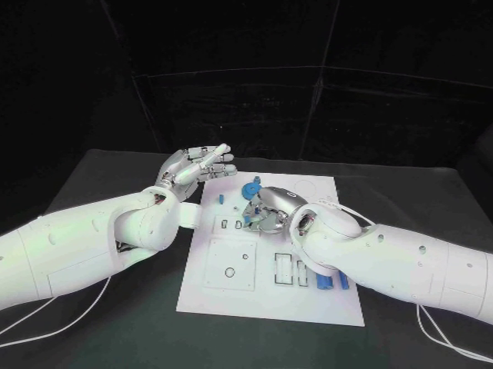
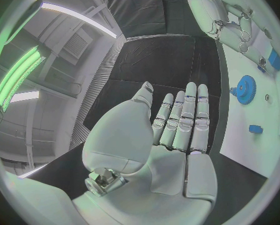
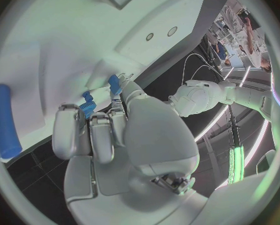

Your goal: Assemble the parts on the task board

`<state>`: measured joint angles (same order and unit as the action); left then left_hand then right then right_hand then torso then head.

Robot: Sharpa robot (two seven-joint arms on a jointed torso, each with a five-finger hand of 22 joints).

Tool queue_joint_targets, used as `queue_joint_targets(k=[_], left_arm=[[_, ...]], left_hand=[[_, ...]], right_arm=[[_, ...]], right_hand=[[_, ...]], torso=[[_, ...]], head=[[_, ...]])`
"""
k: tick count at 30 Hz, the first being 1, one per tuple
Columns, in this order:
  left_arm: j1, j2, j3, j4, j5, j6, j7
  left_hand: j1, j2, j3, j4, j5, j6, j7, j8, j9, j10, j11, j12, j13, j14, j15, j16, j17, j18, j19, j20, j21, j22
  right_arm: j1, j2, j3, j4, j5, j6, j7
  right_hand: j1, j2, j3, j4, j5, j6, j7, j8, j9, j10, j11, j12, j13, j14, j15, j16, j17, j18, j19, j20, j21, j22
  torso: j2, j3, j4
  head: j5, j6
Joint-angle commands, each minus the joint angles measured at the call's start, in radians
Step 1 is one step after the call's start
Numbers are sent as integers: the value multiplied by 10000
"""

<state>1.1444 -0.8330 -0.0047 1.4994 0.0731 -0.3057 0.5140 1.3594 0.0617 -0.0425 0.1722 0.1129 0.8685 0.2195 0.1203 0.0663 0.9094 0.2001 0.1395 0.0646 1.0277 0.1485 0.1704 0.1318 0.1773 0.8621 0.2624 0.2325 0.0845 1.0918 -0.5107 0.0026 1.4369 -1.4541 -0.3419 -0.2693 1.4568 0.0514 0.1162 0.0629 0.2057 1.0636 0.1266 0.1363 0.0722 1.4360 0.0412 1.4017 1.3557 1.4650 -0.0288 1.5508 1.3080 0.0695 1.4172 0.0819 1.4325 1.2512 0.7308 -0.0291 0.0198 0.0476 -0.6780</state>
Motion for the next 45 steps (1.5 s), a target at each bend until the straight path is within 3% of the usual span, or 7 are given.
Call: queue_joint_targets(k=[1, 23, 45], left_arm=[[17, 19, 10, 0, -16, 45, 88], [17, 11, 10, -16, -16, 52, 77], [17, -9, 9, -3, -16, 58, 60]], left_hand=[[30, 61, 0, -39, -25, 65, 241, -52, -6, 72, -32, -57, -10, 23, 26, -48, 10, 68, 75, 3, -38, -15], [30, 61, 0, -39, -25, 65, 241, -52, -6, 72, -32, -57, -10, 23, 26, -48, 10, 68, 75, 3, -38, -15], [36, 68, -8, -47, -27, 69, 244, -59, -7, 75, -31, -63, -11, 25, 27, -63, 11, 68, 79, 3, -46, -23]], right_arm=[[-12, 32, -4, -16, -116, 221, -35], [-55, 105, -6, -94, 22, 616, -55], [-57, 95, -15, -115, -255, 873, -348]], right_hand=[[-37, -10, 39, -4, 31, 137, -67, 66, 16, -29, -43, 16, 310, 945, -48, 13, 2110, -44, 12, -77, 19, -9], [-246, -140, 76, 46, -135, 53, -35, 11, -7, -64, -18, -38, 267, 941, -32, 3, 2093, -42, 2, -67, 4, -27], [-471, -372, 191, 95, -380, -414, 160, -261, -62, -310, 145, -309, 15, 950, 100, 14, 2140, -35, -31, 40, -35, -82]], torso=[[0, -2, 2], [3, 0, 9], [1, 4, 8]], head=[[3, -16], [30, -95], [17, -146]])
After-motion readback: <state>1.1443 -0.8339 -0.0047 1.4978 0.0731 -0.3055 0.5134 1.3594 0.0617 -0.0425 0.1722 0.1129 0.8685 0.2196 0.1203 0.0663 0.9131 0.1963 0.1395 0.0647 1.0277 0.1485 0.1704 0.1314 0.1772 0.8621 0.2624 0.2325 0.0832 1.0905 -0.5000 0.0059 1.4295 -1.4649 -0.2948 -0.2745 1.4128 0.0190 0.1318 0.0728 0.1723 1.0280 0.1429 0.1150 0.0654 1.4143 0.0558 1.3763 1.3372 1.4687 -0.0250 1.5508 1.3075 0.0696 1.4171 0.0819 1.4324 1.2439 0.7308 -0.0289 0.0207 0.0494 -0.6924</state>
